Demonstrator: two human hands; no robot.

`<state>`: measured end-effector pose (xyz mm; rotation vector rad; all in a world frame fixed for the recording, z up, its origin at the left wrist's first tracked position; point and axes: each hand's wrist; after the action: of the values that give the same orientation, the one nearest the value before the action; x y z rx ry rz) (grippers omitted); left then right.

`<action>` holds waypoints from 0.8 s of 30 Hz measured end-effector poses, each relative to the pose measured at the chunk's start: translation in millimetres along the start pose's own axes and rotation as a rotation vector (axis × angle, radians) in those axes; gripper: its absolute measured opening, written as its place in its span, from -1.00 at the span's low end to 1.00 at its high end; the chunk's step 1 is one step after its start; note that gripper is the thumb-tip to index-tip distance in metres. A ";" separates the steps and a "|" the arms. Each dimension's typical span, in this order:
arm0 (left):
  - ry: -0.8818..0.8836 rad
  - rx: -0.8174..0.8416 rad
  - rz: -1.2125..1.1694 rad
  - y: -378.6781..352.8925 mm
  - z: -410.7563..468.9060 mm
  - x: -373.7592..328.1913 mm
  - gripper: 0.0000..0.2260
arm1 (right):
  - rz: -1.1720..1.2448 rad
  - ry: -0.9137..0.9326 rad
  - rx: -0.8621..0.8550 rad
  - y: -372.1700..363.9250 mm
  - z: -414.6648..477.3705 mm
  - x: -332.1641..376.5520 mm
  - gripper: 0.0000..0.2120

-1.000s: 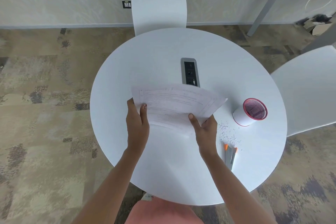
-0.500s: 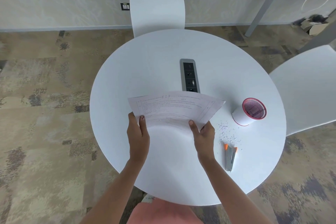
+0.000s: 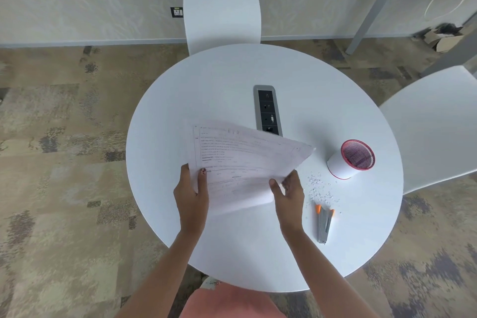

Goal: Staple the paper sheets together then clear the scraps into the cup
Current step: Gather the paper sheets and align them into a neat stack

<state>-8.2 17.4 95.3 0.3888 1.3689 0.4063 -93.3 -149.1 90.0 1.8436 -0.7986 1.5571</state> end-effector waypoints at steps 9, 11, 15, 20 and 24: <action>0.191 -0.084 -0.113 -7.0 6.1 -19.2 -0.79 | 0.258 -0.290 -0.127 -5.6 -20.9 -7.0 -0.45; 0.230 -0.097 -0.155 -10.0 7.4 -18.8 -0.77 | 0.356 -0.328 -0.195 -9.6 -22.6 -3.5 -0.41; 0.320 -0.117 -0.225 -14.2 11.0 -20.6 -0.71 | 0.621 -0.443 -0.159 -14.8 -17.0 -0.4 -0.51; 0.438 -0.071 -0.416 -17.6 6.7 -26.7 -0.66 | 0.707 -0.359 0.078 -17.8 -18.9 5.7 -0.72; 0.472 -0.007 -0.597 -12.2 4.5 -19.9 -0.83 | 0.628 -0.231 0.031 -13.5 -10.0 10.6 -0.77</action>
<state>-6.1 -3.2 107.0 -0.1453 1.8576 -0.0011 -87.9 -133.5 101.1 1.9225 -1.5843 1.7305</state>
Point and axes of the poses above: each hand's wrist, its own z-axis towards the middle knuckle, its own y-axis out of the back of the hand, x = y × z, and after that the axes turned 10 degrees about z, right-handed
